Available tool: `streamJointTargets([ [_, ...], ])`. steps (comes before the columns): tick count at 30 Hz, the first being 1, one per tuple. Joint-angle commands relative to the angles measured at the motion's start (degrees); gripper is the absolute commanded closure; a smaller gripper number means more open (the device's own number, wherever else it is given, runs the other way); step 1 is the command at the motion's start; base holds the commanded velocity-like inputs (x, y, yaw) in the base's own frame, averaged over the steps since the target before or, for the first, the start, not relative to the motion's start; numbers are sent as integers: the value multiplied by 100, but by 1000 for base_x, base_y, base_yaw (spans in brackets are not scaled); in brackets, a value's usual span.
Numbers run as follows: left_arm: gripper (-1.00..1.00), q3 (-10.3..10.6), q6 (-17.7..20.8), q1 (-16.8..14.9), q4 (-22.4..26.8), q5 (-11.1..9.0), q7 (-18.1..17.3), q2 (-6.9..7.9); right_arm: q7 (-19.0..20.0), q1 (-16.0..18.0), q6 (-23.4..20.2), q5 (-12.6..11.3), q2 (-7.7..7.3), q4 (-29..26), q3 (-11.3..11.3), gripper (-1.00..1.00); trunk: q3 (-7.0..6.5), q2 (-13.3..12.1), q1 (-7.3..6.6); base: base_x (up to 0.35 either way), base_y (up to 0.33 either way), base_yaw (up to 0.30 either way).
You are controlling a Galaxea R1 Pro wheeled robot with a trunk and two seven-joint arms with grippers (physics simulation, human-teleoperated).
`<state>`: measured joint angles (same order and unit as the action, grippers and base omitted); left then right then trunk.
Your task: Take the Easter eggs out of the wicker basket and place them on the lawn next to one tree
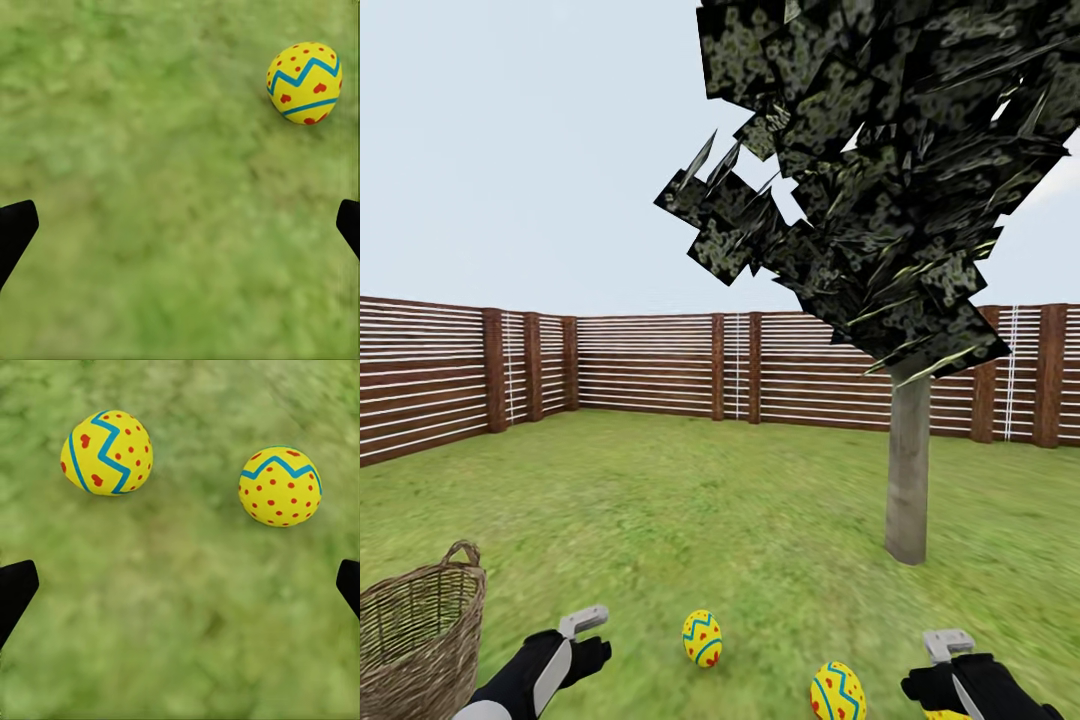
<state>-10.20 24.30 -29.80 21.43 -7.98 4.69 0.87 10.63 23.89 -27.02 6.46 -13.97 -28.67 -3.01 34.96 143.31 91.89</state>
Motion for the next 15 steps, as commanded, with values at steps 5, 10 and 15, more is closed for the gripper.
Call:
streamJointTargets([
  [5, -100, -8, 31, -3, 11, -55, 32, -24, 52, 2, -10, 65, 8, -16, -32, -100, -67, -4, -14, 0, 0, 0],
  [10, -100, -8, 31, -5, 11, -55, 32, -32, 53, 2, -6, 60, 8, -16, -30, -100, -164, -88, -66, 0, 0, 0],
  [15, -100, -8, 31, -7, 11, -54, 32, -34, 53, 2, -14, 64, 22, -16, -25, -100, -249, -288, -176, 0, 0, 0],
])
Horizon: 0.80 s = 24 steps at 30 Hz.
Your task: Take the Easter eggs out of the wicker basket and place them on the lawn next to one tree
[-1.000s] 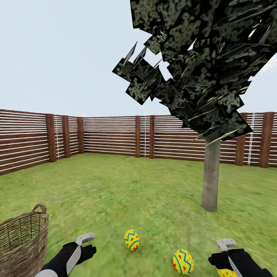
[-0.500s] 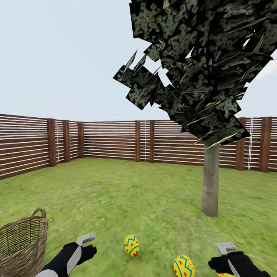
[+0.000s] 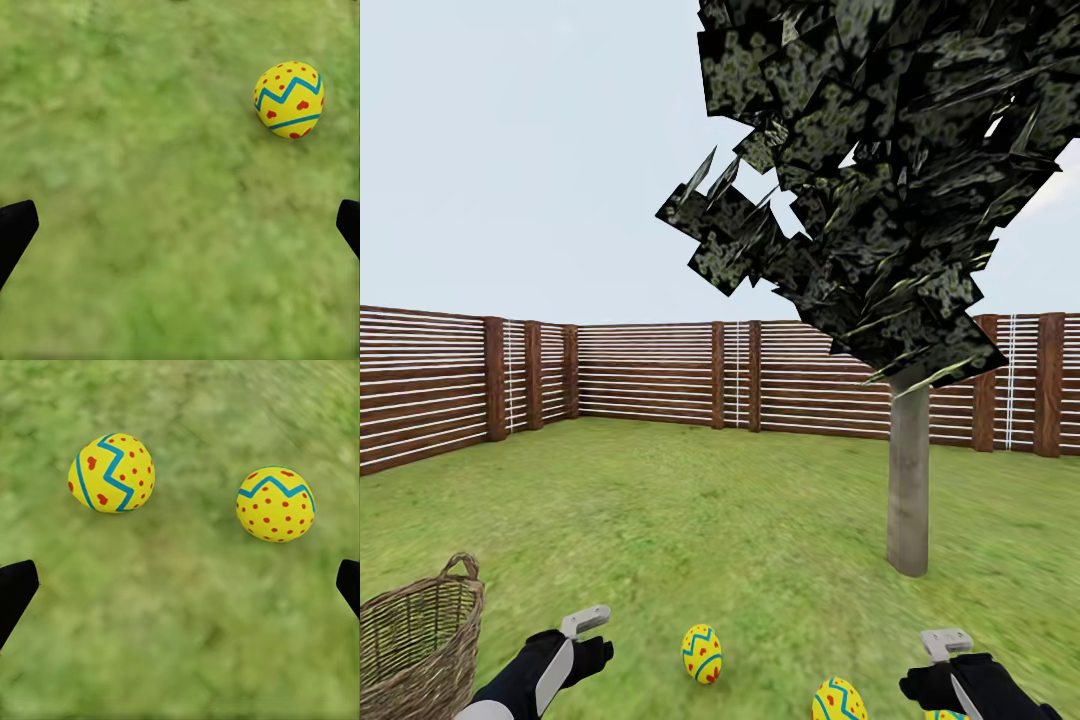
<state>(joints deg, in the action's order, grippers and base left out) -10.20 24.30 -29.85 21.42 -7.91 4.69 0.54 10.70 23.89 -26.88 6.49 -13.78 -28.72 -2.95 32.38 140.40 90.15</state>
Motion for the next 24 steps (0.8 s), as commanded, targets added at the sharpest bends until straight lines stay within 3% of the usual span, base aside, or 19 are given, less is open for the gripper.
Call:
streamJointTargets([
  [1, -100, -8, 31, -1, 11, -61, 32, -2, 43, 2, -33, 62, 15, -11, -31, -100, -7, -37, -24, 0, 0, 0],
  [4, -100, -8, 31, -1, 8, -61, 32, -8, 14, 2, -48, 63, 61, -11, 54, -100, -47, -158, -90, 0, 0, 0],
  [10, -100, -8, 31, 2, 7, -62, 32, -19, -44, 2, -64, 57, 77, -11, 448, -100, -106, -398, -221, 0, 0, 0],
  [24, -100, -8, 31, 2, 6, -63, 32, -21, -51, 2, -71, 38, 69, -11, 487, -100, -227, -960, -529, 0, 0, 0],
])
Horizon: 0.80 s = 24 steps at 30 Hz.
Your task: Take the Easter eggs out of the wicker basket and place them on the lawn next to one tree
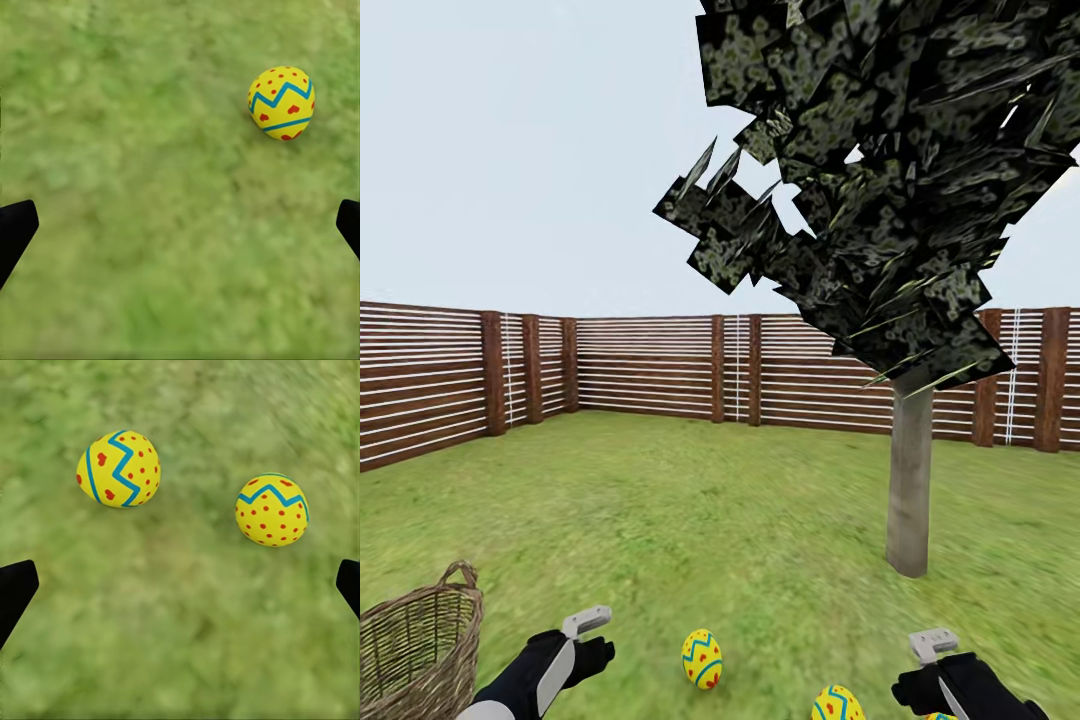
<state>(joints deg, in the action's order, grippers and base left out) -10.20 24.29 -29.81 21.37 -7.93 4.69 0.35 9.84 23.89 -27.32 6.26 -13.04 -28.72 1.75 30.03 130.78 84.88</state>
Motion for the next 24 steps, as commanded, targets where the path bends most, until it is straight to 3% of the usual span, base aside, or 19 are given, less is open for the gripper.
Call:
streamJointTargets([
  [1, -100, -8, 32, -2, 11, -61, 32, -4, 36, 2, -27, 61, -5, -11, 18, -100, -1, -37, -24, 0, 0, 0],
  [24, -100, -8, 26, -2, 7, -60, 32, -17, 36, 2, -32, 60, -5, -11, 2, -100, -200, -960, -529, 0, 0, 0],
])
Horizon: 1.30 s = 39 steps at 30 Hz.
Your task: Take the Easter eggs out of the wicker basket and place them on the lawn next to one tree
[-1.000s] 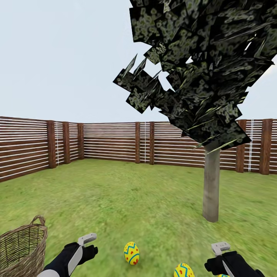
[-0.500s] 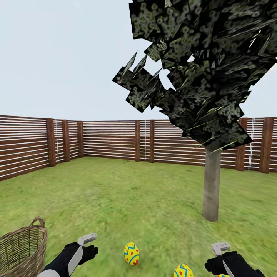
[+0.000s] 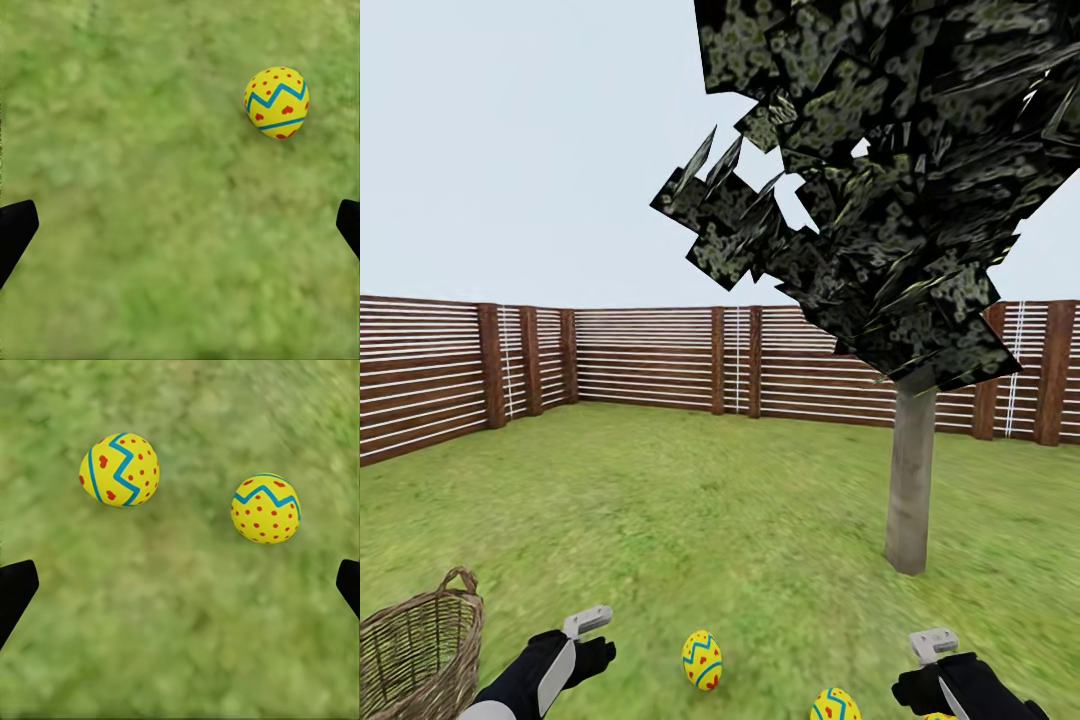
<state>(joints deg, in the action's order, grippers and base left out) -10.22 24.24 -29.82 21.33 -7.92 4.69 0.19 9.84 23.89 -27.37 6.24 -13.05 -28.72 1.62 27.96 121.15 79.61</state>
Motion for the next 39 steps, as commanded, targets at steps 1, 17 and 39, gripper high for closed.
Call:
streamJointTargets([
  [1, -100, -6, 35, -4, 11, -64, 32, 2, 36, 2, -30, 61, -4, -11, 15, -100, -1, -37, -23, 0, 0, 0],
  [17, -100, -6, 32, -3, 11, -74, 31, 7, 48, 2, -38, 71, -1, 13, 33, -100, -140, -679, -375, 0, 0, 0],
  [39, -100, -50, 28, -5, -398, -104, -53, 91, 42, 2, 541, 70, 443, 1466, 49, -100, -329, -1561, -858, 0, 0, 0],
])
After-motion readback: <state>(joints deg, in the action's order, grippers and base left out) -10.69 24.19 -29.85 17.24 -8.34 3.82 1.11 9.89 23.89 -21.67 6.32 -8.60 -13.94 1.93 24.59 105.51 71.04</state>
